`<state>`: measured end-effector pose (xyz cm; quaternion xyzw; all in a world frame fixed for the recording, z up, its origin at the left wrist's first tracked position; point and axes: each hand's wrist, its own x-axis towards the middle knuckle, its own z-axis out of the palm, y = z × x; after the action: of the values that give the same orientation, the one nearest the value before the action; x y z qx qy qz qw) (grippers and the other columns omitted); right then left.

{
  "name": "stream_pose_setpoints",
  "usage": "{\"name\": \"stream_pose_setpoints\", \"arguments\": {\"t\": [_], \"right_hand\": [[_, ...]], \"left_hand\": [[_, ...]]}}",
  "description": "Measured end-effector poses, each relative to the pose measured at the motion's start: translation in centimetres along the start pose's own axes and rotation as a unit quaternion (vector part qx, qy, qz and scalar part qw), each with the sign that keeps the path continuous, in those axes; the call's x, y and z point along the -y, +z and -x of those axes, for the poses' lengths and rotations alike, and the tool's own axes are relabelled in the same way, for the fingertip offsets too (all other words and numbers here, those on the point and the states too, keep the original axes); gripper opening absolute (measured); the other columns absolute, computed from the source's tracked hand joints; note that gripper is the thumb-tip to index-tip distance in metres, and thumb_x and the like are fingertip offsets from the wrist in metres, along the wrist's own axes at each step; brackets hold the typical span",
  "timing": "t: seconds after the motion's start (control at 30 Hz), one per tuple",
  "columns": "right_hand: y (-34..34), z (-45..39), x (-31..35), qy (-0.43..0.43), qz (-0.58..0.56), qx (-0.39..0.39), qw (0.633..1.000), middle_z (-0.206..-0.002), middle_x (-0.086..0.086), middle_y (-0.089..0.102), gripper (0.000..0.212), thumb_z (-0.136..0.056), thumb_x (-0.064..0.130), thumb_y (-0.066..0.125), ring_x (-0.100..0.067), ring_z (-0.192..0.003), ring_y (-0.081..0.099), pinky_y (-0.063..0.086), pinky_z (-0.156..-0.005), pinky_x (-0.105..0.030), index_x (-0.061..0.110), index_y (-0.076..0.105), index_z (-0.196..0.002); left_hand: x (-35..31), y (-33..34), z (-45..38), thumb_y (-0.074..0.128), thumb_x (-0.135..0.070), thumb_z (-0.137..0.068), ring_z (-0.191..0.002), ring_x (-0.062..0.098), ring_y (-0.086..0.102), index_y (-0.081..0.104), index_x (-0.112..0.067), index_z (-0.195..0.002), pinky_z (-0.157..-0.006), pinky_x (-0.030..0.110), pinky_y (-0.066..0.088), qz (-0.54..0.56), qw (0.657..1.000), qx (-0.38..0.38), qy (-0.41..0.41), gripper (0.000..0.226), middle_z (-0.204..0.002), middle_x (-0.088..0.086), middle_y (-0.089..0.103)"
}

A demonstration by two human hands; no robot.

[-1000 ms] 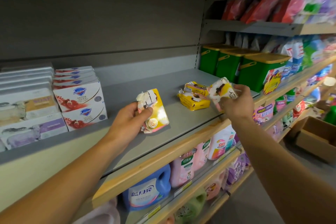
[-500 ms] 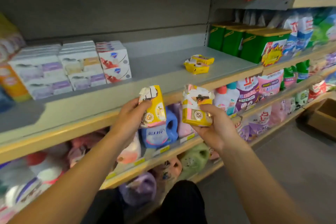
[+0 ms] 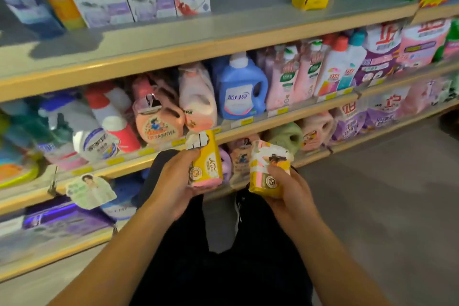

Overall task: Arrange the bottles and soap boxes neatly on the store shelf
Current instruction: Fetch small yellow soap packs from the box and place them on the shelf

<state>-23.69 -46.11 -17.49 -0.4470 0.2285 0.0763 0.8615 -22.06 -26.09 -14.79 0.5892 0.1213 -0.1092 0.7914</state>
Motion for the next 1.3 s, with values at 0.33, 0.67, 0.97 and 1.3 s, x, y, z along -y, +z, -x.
{"name": "stream_pose_setpoints", "arguments": {"t": [0.33,0.67,0.97,1.3], "right_hand": [[-2.2,-2.2,-4.7,0.044,0.072,-0.064,0.994,-0.106,-0.008,0.074,0.025,-0.088,0.012,0.068,-0.026,-0.098,0.071,0.059,-0.082,-0.039,0.017,0.069,-0.112],[-1.9,-10.6,0.2,0.112,0.088,-0.161,0.977,-0.102,-0.012,0.074,0.023,-0.080,0.012,0.072,-0.031,-0.097,0.071,0.059,-0.081,-0.044,0.014,0.071,-0.103],[0.7,-3.0,15.1,0.054,0.003,-0.271,0.961,-0.090,-0.012,0.074,0.018,-0.071,0.022,0.073,-0.025,-0.080,0.072,0.057,-0.062,-0.036,0.018,0.076,-0.089],[-5.3,4.7,24.9,0.006,-0.072,-0.378,0.923,-0.103,-0.021,0.072,0.019,-0.088,0.005,0.063,-0.032,-0.090,0.070,0.056,-0.071,-0.039,0.005,0.066,-0.107]], "left_hand": [[5.4,-2.6,-2.5,0.063,-0.023,-0.090,-0.071,0.023,0.071,0.065,-0.013,-0.112,-0.057,0.035,0.055,0.010,0.985,-0.092,-0.145,0.023,-0.083,0.010,0.073],[3.6,2.6,-13.7,0.066,-0.025,-0.089,-0.069,0.017,0.073,0.069,-0.021,-0.103,-0.061,0.039,0.058,-0.073,0.964,-0.083,-0.242,0.015,-0.078,0.003,0.074],[-8.7,14.5,-14.7,0.068,-0.022,-0.087,-0.075,0.022,0.074,0.068,-0.024,-0.101,-0.057,0.040,0.058,-0.191,0.940,0.034,-0.282,0.014,-0.093,0.010,0.071],[-12.6,29.9,-11.9,0.067,-0.019,-0.089,-0.076,0.022,0.073,0.065,-0.019,-0.105,-0.062,0.045,0.060,-0.296,0.897,0.199,-0.263,0.016,-0.090,0.005,0.073]]}}
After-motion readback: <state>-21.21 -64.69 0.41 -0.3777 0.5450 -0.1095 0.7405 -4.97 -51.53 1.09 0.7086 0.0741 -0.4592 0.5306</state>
